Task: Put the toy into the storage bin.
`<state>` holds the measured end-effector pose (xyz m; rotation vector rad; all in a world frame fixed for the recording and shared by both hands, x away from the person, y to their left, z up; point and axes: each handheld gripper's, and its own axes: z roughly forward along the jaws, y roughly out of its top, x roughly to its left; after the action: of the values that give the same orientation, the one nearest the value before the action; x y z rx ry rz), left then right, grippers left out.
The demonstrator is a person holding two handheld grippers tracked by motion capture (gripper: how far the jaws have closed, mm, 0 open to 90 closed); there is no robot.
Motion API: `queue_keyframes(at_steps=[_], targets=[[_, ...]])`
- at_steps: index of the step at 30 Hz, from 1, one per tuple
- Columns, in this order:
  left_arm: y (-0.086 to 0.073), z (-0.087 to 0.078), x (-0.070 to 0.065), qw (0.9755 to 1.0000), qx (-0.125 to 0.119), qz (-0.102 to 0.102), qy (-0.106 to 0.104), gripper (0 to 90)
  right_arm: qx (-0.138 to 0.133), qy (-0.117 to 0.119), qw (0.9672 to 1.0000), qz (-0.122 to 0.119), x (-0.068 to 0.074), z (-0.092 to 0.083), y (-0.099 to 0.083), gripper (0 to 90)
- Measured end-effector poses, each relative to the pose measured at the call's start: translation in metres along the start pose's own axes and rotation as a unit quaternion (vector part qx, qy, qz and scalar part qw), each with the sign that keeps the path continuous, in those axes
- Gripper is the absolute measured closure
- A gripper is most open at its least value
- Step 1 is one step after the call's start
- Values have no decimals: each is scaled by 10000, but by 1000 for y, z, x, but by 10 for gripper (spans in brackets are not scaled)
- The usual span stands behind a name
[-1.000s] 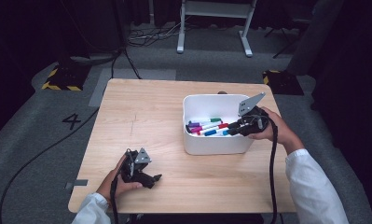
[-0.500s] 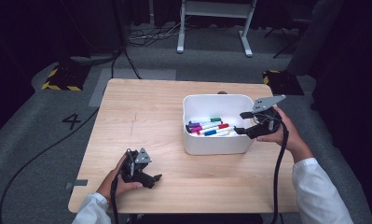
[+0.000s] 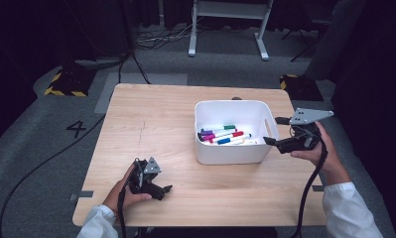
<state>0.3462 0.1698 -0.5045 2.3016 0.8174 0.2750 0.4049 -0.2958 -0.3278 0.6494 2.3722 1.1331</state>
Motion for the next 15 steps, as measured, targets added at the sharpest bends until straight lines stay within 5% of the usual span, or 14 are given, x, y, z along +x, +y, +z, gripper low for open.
queue_keyframes(at_steps=[6,15], targets=[[0,0,0,10000,1,-11,15,24,-210,-416,9989,12,9,-18,-14,211],[0,0,0,10000,0,-11,16,24,-29,-564,9983,104,21,-20,-41,212]])
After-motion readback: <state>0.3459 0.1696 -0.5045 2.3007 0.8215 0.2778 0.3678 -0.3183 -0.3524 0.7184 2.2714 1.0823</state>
